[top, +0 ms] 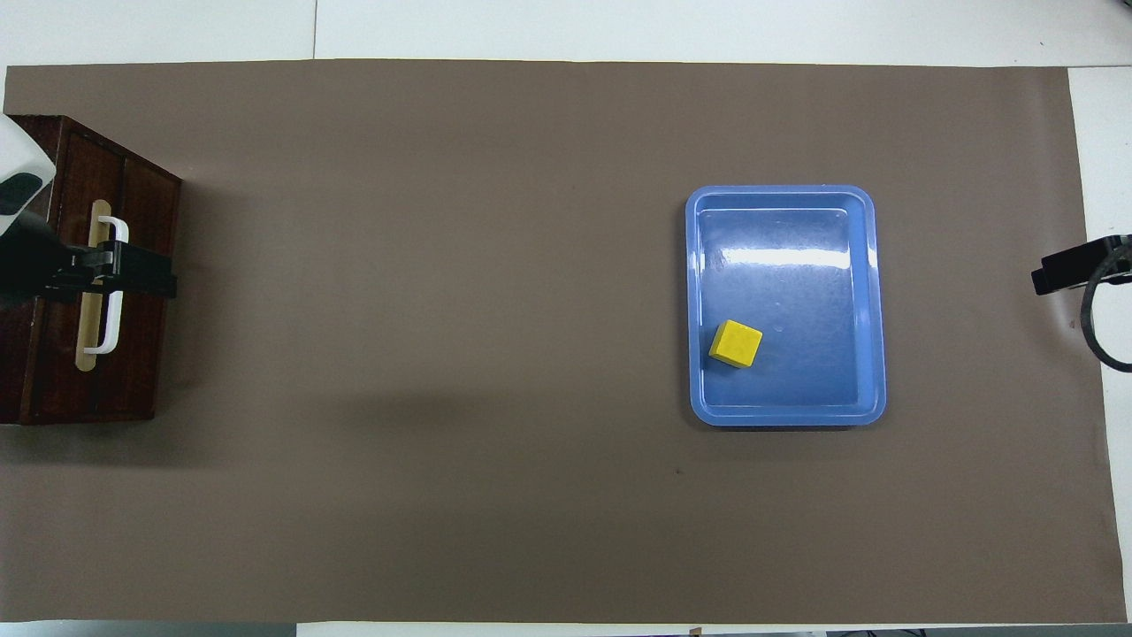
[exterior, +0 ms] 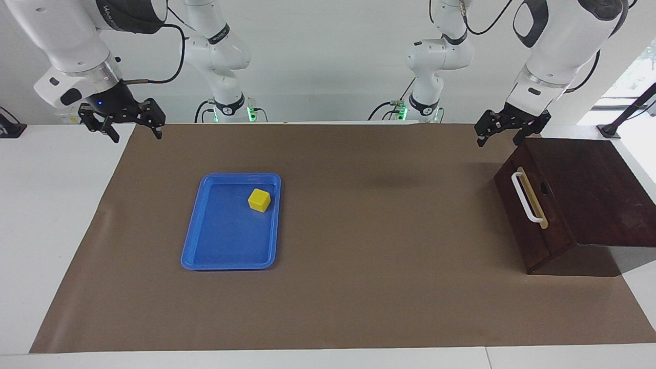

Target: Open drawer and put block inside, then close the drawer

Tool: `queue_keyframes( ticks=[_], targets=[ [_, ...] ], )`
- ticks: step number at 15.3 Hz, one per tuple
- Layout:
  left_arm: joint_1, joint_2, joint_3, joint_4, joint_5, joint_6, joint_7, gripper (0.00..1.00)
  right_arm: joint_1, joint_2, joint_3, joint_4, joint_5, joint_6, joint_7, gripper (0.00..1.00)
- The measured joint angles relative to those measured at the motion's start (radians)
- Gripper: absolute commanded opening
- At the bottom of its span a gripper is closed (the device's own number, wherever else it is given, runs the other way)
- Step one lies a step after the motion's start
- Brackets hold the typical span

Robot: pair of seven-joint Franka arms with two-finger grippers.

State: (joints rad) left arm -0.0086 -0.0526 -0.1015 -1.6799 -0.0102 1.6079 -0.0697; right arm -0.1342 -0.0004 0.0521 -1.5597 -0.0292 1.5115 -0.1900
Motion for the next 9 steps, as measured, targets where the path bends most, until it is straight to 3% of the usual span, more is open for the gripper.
queue_keyframes(
  ticks=[4,9],
  targets=[
    [0.0,0.0,0.0,0.0,0.0,0.0,0.0,1.0,0.001,-0.001,0.001,-0.01,0.007,0.032,0.129,1.0],
    [0.0,0.0,0.0,0.0,0.0,0.0,0.0,1.0,0.033,-0.032,0.007,-0.137,0.114,0.118,0.568,1.0]
  ],
)
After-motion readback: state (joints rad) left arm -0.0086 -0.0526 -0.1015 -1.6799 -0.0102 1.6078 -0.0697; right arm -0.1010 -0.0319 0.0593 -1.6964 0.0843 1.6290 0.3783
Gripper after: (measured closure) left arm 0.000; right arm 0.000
